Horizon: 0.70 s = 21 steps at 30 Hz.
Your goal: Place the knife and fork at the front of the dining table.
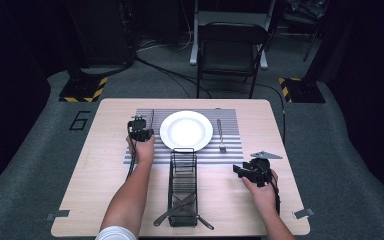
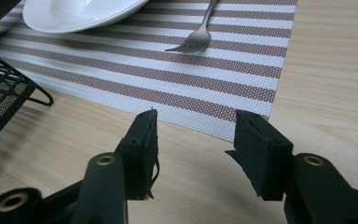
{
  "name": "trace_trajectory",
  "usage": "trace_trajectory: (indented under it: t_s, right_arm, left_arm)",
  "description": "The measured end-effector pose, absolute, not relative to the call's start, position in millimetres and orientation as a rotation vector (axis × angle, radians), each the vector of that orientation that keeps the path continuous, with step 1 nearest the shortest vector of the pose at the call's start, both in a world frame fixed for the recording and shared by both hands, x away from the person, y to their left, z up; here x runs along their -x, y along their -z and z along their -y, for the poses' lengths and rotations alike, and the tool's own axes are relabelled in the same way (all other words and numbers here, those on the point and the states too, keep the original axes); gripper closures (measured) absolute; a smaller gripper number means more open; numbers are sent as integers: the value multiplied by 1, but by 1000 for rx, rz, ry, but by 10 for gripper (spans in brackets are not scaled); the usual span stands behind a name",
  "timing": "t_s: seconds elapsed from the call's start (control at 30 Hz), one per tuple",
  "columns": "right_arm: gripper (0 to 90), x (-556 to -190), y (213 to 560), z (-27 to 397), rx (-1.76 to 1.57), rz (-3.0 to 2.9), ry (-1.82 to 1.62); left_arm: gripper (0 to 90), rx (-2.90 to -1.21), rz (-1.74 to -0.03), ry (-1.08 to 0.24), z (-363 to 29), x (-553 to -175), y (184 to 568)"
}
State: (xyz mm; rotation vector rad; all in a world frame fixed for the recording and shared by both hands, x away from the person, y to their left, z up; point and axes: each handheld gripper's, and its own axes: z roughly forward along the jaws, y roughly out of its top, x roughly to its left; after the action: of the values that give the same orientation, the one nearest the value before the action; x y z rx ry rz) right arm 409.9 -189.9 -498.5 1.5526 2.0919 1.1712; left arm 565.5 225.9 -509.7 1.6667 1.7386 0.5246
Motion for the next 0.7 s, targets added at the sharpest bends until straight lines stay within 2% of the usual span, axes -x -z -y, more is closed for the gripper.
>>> trace_trajectory:
  t_s: [0.7]
  right_arm:
    - [492, -410, 498, 193, -1547, -2079, -1188]
  left_arm:
    - [821, -1678, -1737, -520, -226, -569, 514]
